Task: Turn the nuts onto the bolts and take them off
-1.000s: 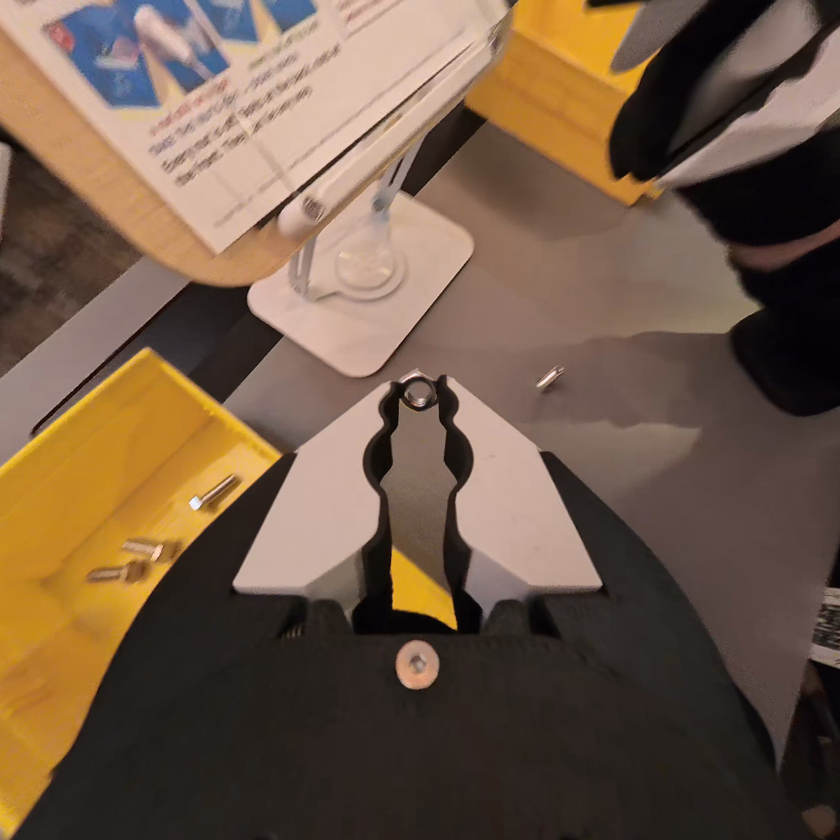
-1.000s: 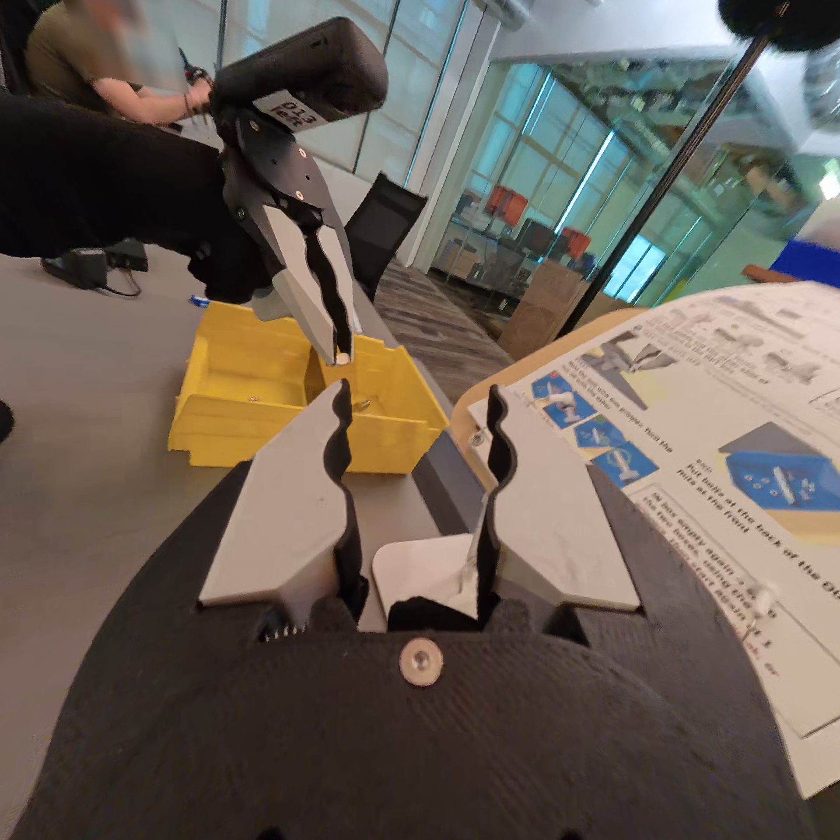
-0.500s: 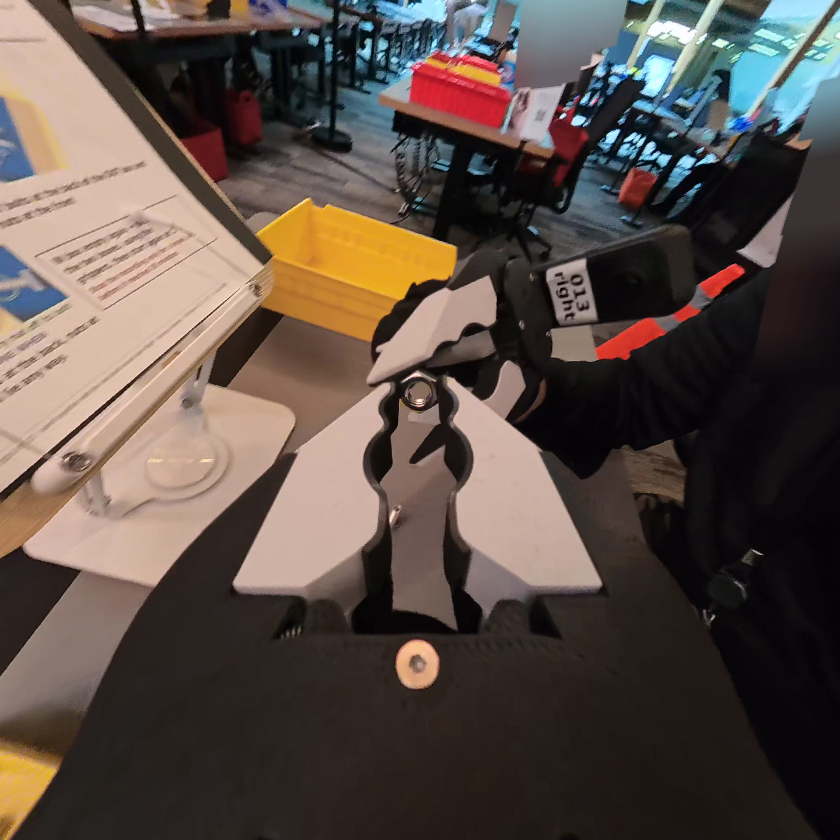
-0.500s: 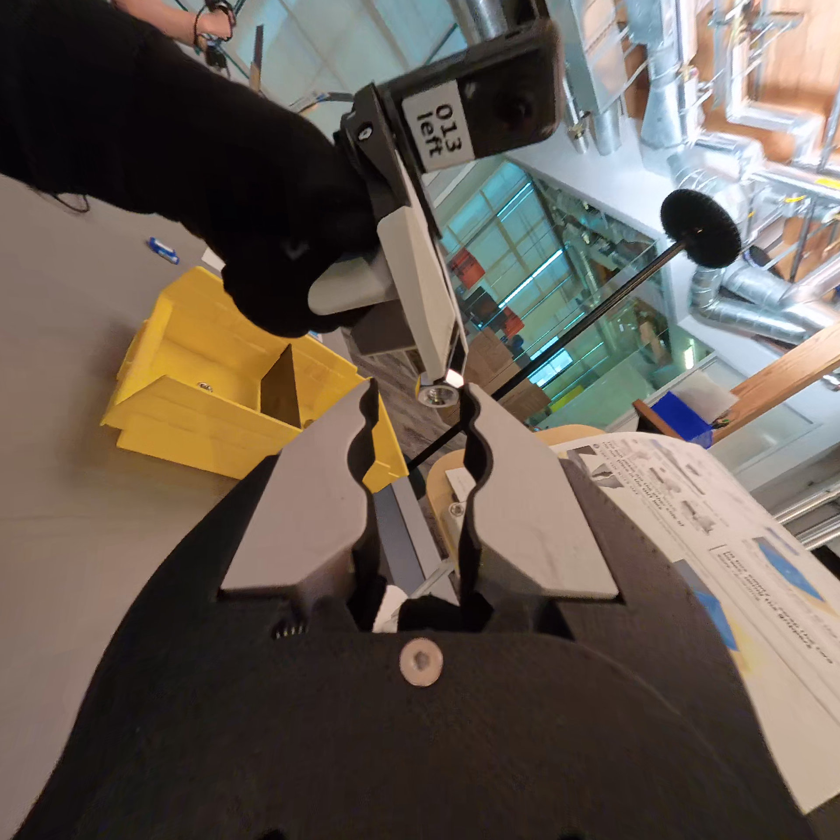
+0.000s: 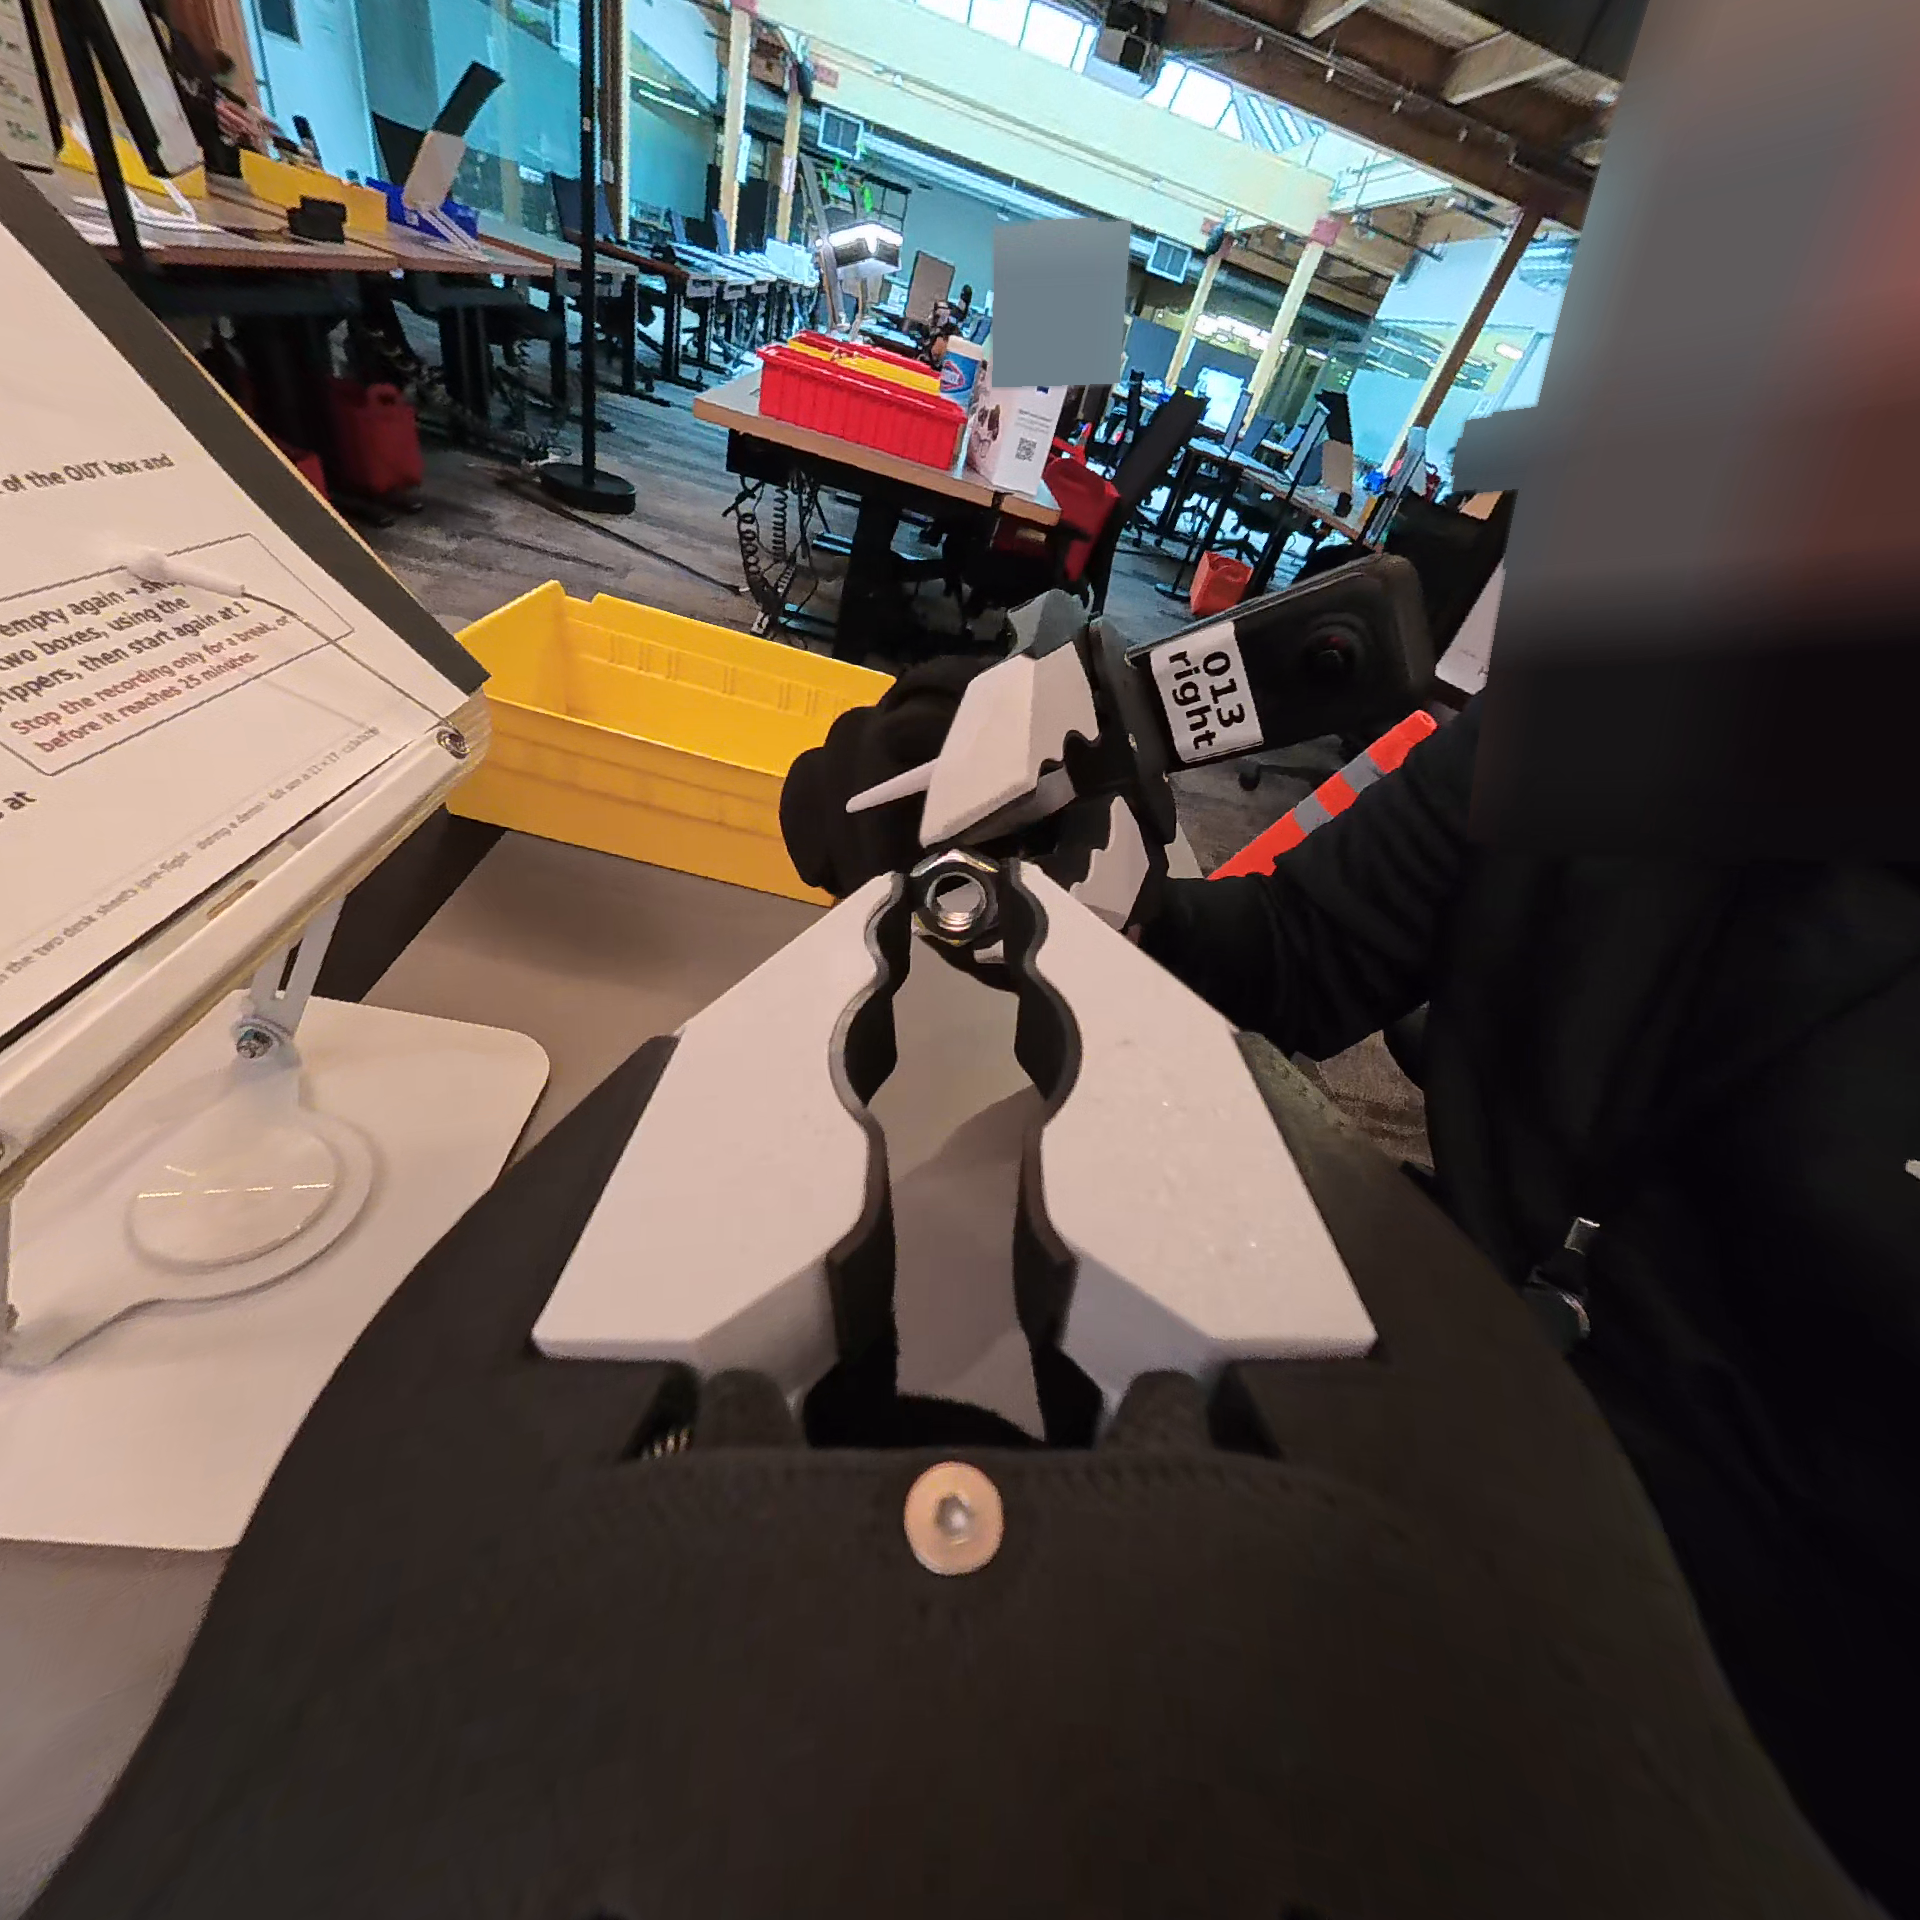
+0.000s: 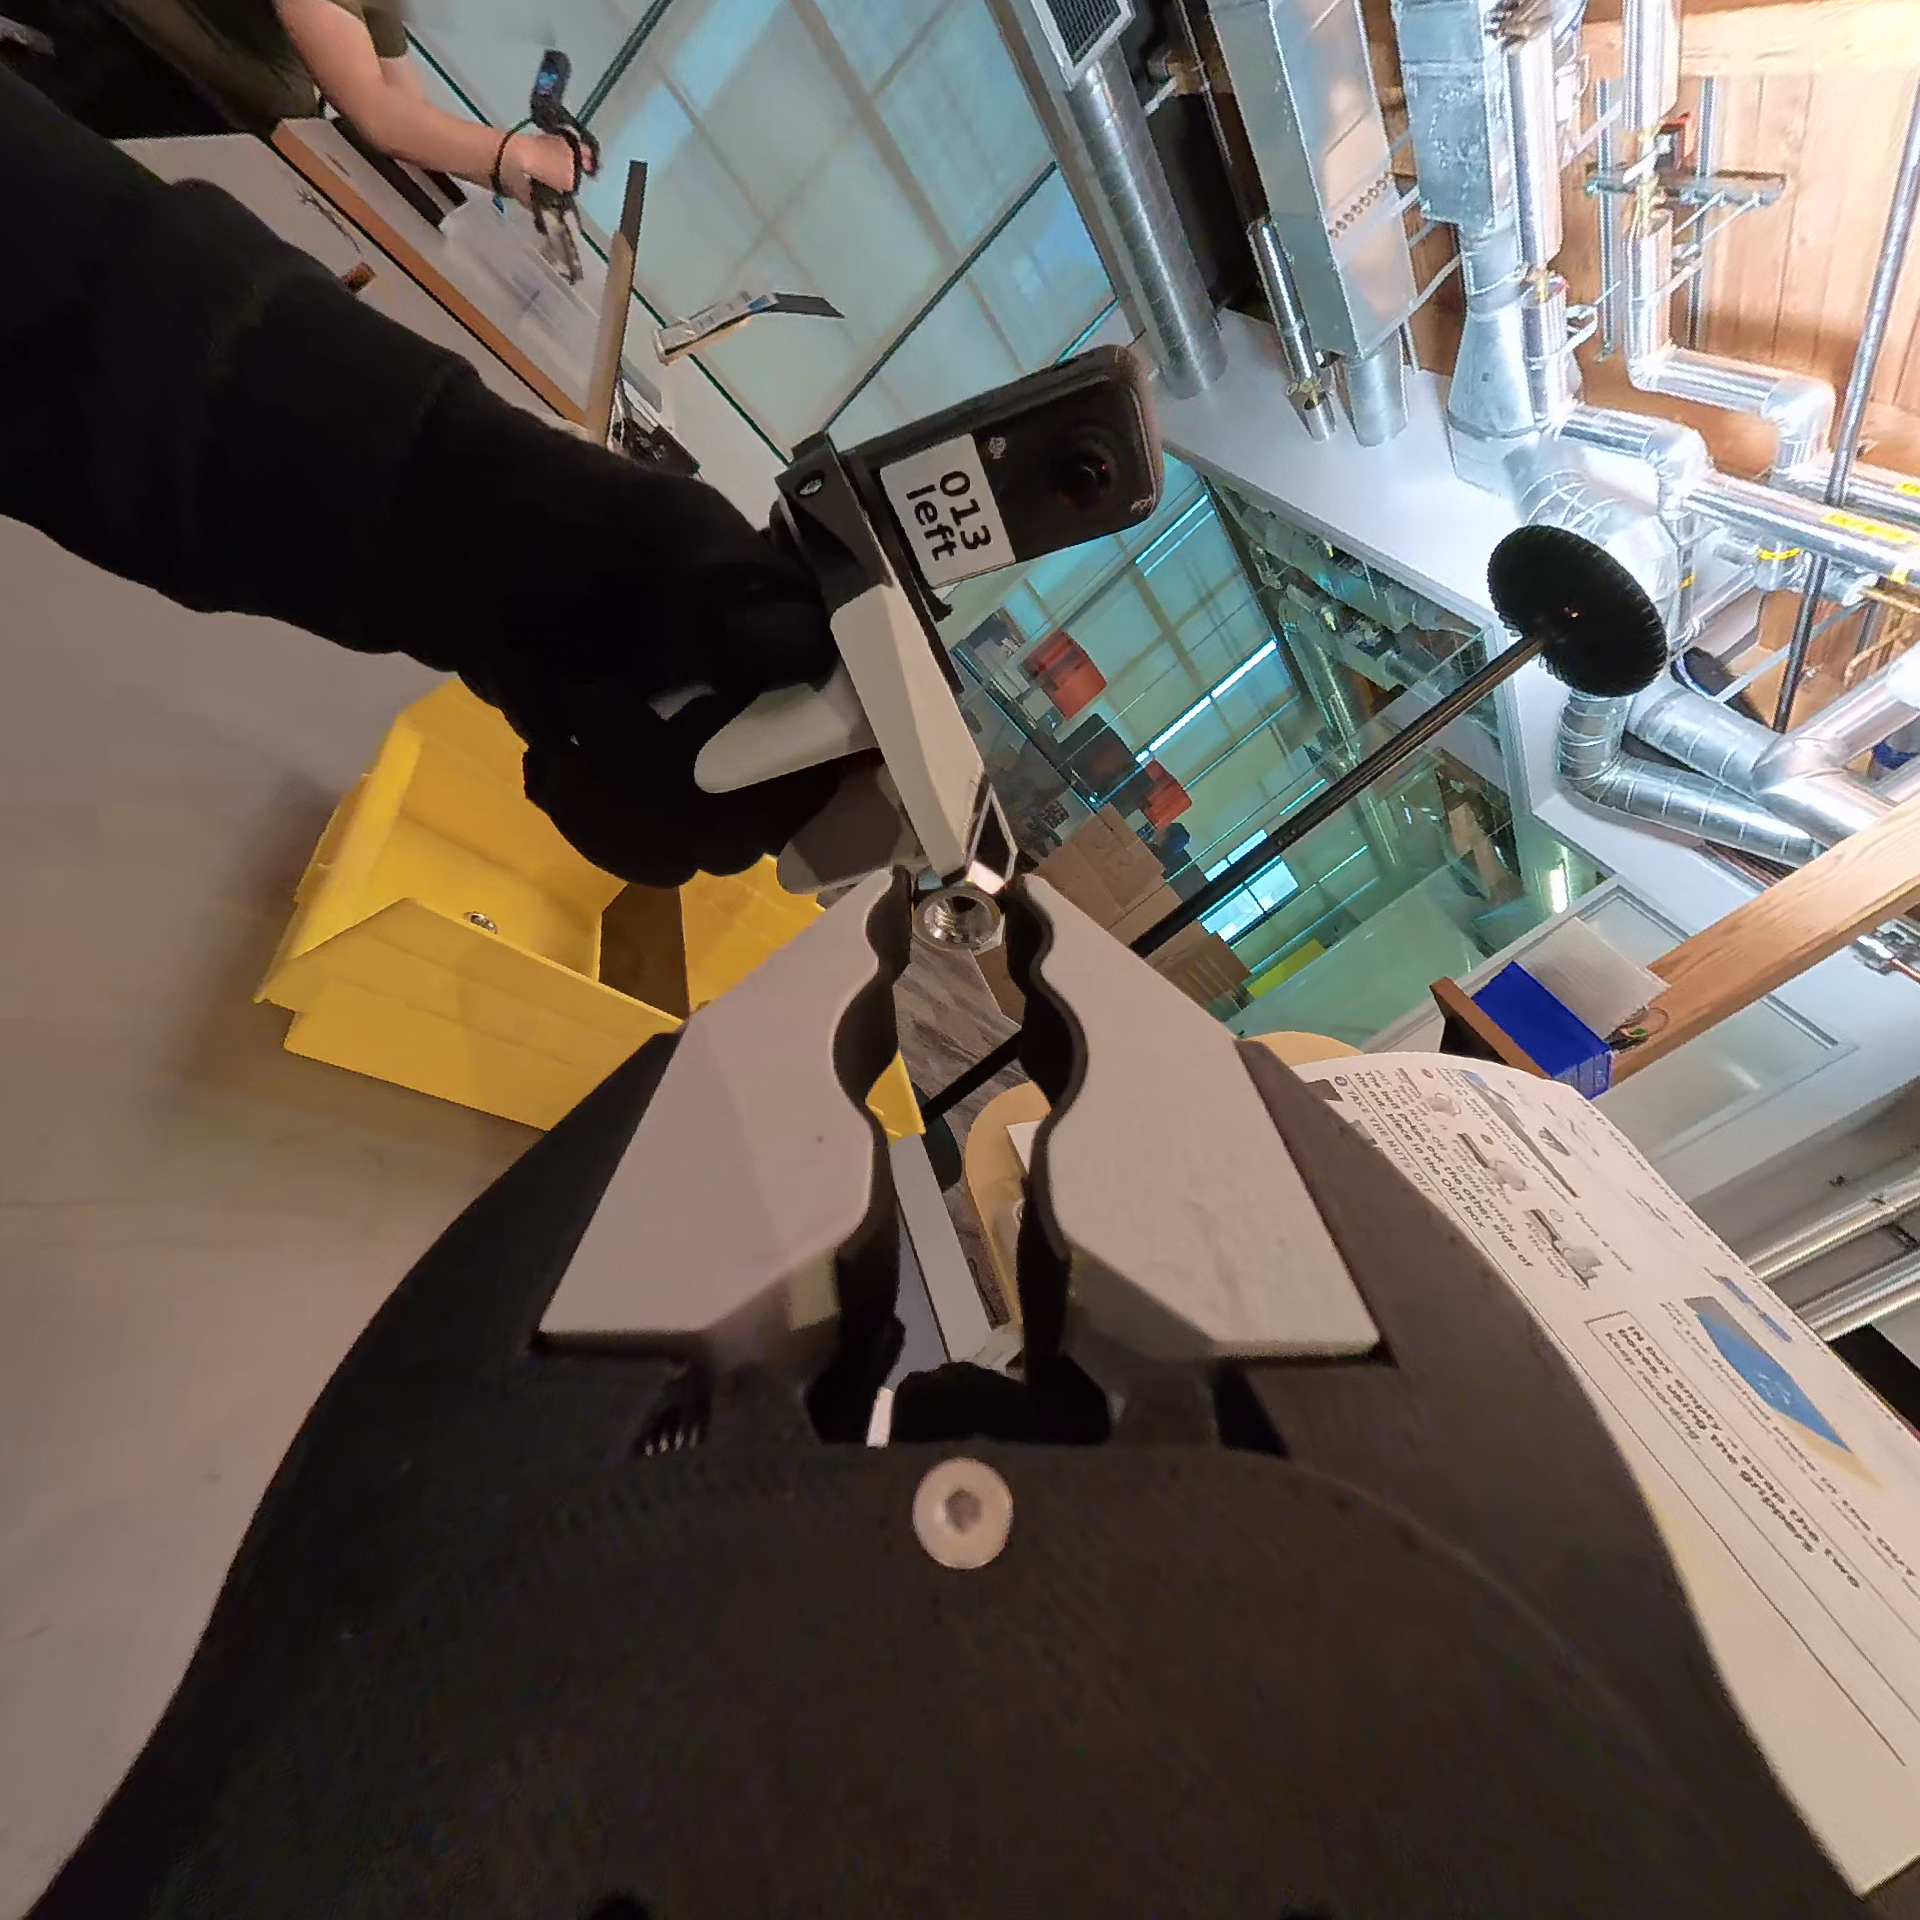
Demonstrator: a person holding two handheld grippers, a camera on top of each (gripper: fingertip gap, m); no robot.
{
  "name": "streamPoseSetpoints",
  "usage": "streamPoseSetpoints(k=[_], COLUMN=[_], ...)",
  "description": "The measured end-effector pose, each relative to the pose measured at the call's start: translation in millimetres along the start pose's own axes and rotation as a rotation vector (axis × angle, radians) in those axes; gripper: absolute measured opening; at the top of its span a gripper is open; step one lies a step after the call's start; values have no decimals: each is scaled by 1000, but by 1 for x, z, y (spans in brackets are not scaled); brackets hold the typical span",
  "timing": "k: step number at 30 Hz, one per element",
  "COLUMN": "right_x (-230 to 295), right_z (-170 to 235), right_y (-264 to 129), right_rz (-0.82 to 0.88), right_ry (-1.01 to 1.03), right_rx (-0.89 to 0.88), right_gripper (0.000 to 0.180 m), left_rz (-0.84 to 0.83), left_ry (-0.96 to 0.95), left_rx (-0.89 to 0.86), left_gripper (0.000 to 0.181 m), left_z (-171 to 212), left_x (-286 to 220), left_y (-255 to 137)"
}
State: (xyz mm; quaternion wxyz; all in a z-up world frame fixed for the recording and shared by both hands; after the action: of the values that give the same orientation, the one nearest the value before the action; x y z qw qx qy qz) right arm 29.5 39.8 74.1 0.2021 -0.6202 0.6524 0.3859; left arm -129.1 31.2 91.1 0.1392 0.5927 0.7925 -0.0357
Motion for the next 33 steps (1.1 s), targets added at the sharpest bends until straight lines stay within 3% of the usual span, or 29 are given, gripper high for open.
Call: streamPoseSetpoints(k=[16, 27, 33], right_x=[-1, -16, -35], right_z=[0, 0, 15], right_y=[-2, -15, -37], right_rz=[-13, -30, -107], right_ry=[28, 62, 117], right_rx=[14, 21, 137], right_gripper=[15, 15, 15], left_rz=[29, -132, -241], left_ry=[-50, -5, 56], left_rx=[-50, -109, -46], left_gripper=[17, 36, 41], left_z=[4, -4, 9], left_x=[4, 11, 11], left_y=[-1, -9, -8])
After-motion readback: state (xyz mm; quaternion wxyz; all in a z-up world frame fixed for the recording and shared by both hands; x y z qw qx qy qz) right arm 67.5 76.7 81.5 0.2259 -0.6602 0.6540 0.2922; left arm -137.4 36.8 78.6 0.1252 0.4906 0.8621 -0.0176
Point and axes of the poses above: each gripper's, where its closed fingertips meet, y out along the fingers, z out of its underside, x = y × z across the jaws, the point moved 9 cm from there along -y, back along the fingers, and after that the axes turned 12 degrees about -x, right-handed, at the moved point
